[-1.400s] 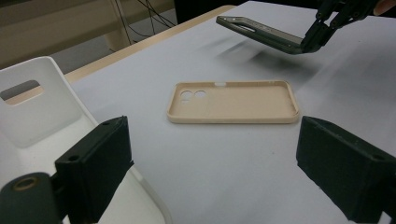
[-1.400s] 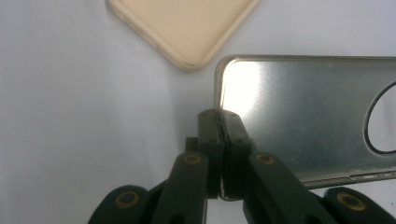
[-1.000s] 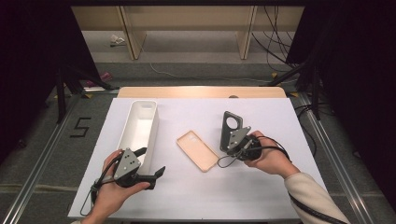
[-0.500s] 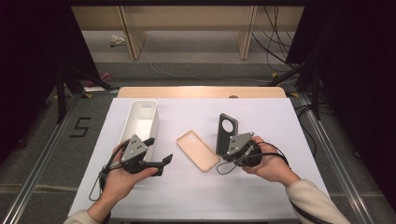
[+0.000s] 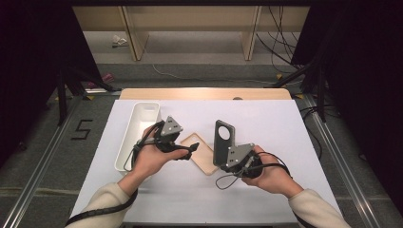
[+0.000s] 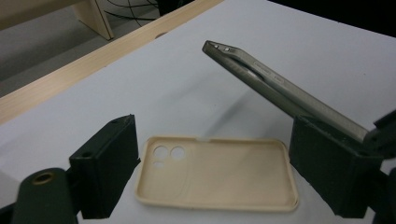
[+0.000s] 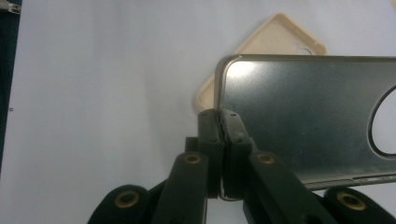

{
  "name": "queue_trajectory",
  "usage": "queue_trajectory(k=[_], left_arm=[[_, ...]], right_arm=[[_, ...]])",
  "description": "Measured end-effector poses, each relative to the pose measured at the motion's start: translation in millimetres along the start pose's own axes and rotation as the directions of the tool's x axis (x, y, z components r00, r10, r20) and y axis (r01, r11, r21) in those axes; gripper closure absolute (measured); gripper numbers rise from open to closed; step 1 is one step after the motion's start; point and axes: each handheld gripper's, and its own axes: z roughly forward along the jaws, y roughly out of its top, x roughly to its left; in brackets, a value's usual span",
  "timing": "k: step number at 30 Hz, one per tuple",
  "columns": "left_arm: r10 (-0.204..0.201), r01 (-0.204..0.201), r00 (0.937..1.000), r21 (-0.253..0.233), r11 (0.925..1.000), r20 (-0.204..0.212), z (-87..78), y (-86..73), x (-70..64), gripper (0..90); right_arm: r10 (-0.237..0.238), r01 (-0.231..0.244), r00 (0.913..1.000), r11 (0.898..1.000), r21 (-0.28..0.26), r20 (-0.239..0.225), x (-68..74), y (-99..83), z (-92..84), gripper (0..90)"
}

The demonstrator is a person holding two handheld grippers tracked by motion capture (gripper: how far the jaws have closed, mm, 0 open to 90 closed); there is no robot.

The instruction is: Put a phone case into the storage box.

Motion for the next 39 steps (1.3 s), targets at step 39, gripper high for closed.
queue_trajectory(k=[39], left_arm=[[-0.211,0.208,0.9774,0.137,0.9685,0.010,76.2,45.2,11.4,48.2]], right_arm=[[-0.059,0.059,0.9982,0.998,-0.024,0.008,9.7,16.4,1.0,88.9]])
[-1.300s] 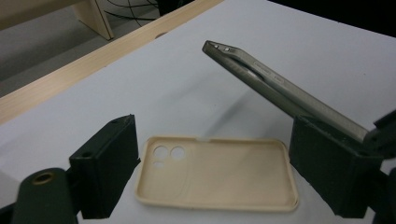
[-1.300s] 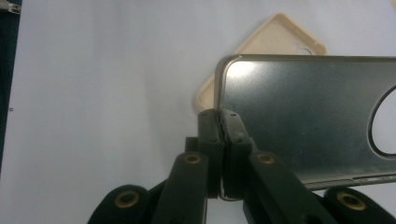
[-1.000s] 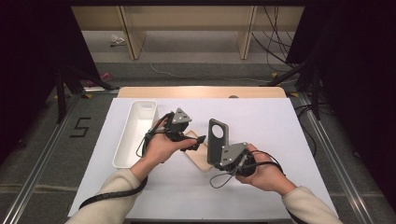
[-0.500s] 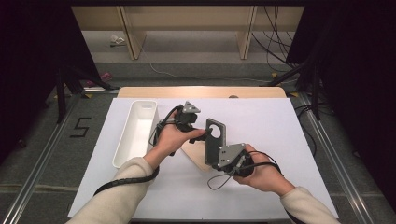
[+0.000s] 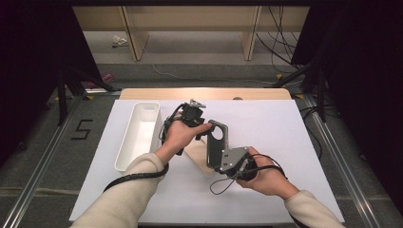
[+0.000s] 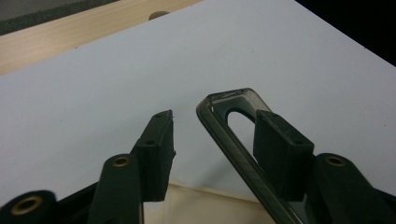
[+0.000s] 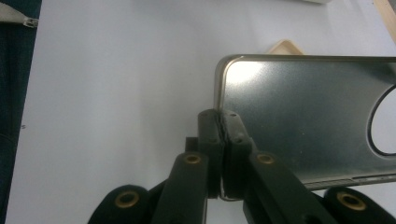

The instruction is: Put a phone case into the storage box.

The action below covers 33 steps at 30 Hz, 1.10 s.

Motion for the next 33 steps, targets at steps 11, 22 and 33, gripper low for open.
queue_trajectory(k=[11,22,33], left_arm=[[-0.093,0.093,0.9953,0.012,0.9956,0.026,1.9,1.1,2.3,63.7],[-0.131,0.131,0.9907,-0.001,0.9914,0.037,-0.1,3.2,-2.8,70.4],[-0.171,0.174,0.9821,-0.037,0.9839,0.079,-5.4,9.7,-15.2,78.4]], right_arm=[[-0.018,0.018,0.9998,1.000,0.005,0.009,0.8,1.4,0.4,88.9],[-0.016,0.016,0.9997,1.000,0.018,-0.016,3.0,1.2,4.1,89.0],[-0.019,0.020,0.9996,0.998,0.057,-0.021,3.2,-0.9,12.3,89.1]])
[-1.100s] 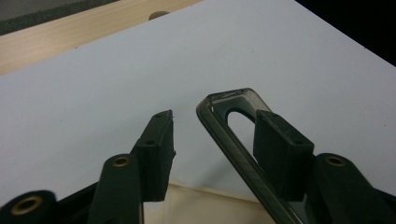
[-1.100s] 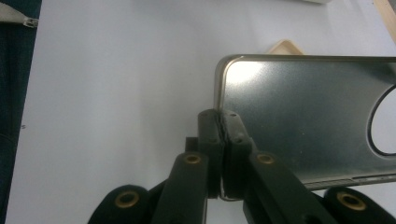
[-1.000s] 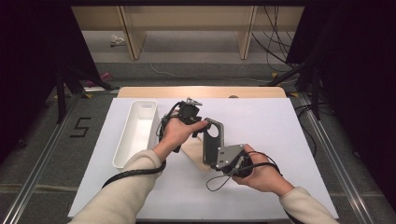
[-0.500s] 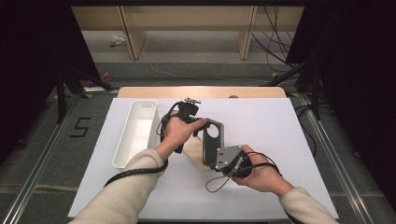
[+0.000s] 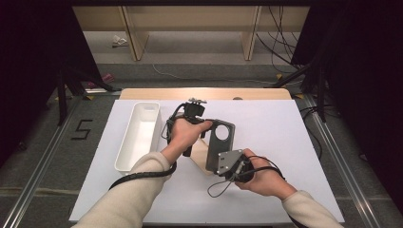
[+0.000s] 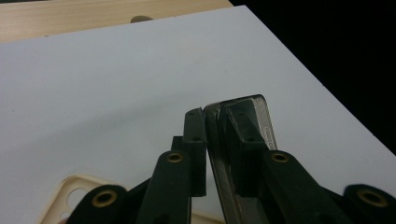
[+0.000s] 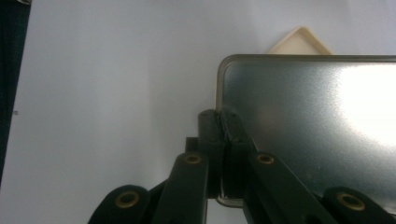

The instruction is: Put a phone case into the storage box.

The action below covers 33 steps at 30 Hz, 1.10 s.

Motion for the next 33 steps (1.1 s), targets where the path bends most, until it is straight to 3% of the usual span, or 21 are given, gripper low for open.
queue_trajectory(k=[5,19,20,25,27,33], left_arm=[[0.000,0.001,0.9997,-0.023,0.9997,0.026,-2.3,2.4,-6.4,80.8],[0.077,-0.074,0.9960,-0.070,0.9948,0.045,-10.5,4.4,-19.2,82.7],[0.116,-0.114,0.9930,-0.076,0.9906,0.022,-12.1,4.7,-21.3,82.7],[0.136,-0.134,0.9904,-0.105,0.9854,0.020,-14.0,4.0,-21.3,82.6],[0.154,-0.152,0.9880,-0.124,0.9805,0.007,-15.0,3.7,-20.3,82.6],[0.182,-0.183,0.9831,-0.176,0.9674,-0.019,-21.9,4.5,-12.6,82.5]], right_arm=[[-0.001,0.001,1.0000,1.000,0.010,0.008,-1.1,-1.3,1.5,89.1],[0.018,-0.020,0.9985,0.999,0.042,0.052,-4.3,-6.0,7.1,87.0],[0.014,-0.017,0.9978,0.999,0.041,0.066,-4.9,-6.2,7.4,84.4],[0.068,-0.068,0.9885,0.998,-0.004,0.135,-11.8,-9.7,2.2,68.1],[0.099,-0.094,0.9810,0.995,-0.034,0.167,-14.0,-11.3,-0.2,59.5],[0.182,-0.169,0.9626,0.982,-0.082,0.201,-20.1,-17.0,-5.1,38.5]])
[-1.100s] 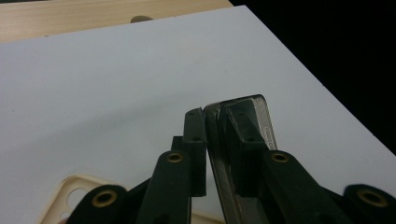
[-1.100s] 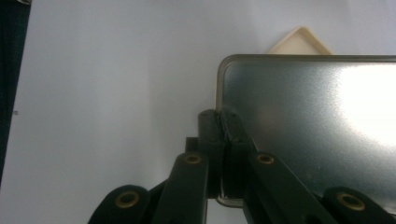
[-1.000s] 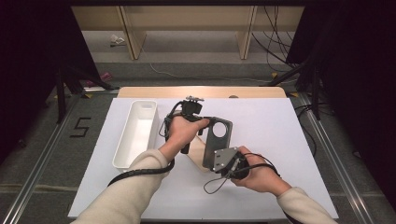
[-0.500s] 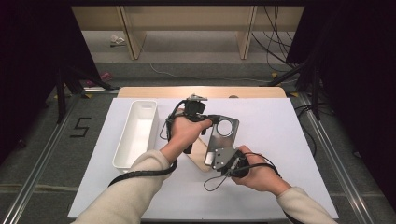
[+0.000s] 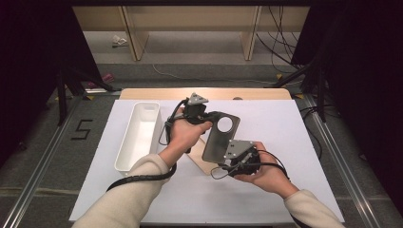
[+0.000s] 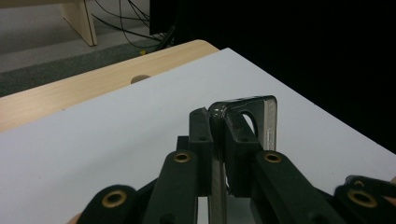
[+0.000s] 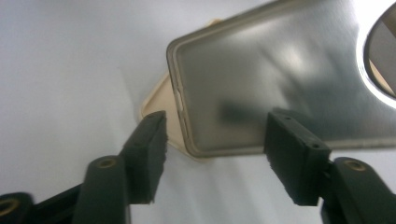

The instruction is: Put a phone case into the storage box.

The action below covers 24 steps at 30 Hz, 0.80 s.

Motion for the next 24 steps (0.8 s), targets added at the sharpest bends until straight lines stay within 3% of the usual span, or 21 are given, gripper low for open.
queue_trajectory(k=[5,6,7,10,13,20,24], left_arm=[[0.024,-0.025,0.9996,-0.029,0.9993,-0.018,-10.1,2.4,5.9,82.4],[0.024,-0.025,0.9996,-0.029,0.9993,-0.018,-10.1,2.4,5.9,82.5],[0.025,-0.026,0.9995,-0.036,0.9990,-0.021,-13.2,2.9,7.6,82.4],[0.037,-0.037,0.9991,-0.047,0.9982,-0.021,-22.5,4.4,14.3,82.4],[0.050,-0.052,0.9984,-0.062,0.9967,-0.026,-30.4,5.6,20.2,82.4],[0.040,-0.044,0.9981,-0.091,0.9948,-0.046,-44.0,7.6,30.8,82.4],[0.032,-0.039,0.9979,-0.114,0.9927,-0.056,-52.9,9.6,38.4,82.4]], right_arm=[[0.095,-0.093,0.9948,0.994,-0.054,0.036,-8.6,-6.4,-6.2,27.8],[0.095,-0.093,0.9948,0.994,-0.054,0.036,-8.6,-6.4,-6.2,27.8],[0.132,-0.129,0.9902,0.989,-0.079,0.045,-12.5,-9.3,-9.4,24.5],[0.174,-0.168,0.9832,0.981,-0.095,0.056,-16.5,-15.5,-12.7,21.8],[0.190,-0.184,0.9797,0.979,-0.090,0.064,-18.3,-21.0,-12.4,19.8],[0.224,-0.217,0.9729,0.969,-0.117,0.056,-22.5,-24.8,-13.2,17.3],[0.265,-0.256,0.9627,0.957,-0.136,0.054,-25.3,-27.4,-14.3,17.4]])
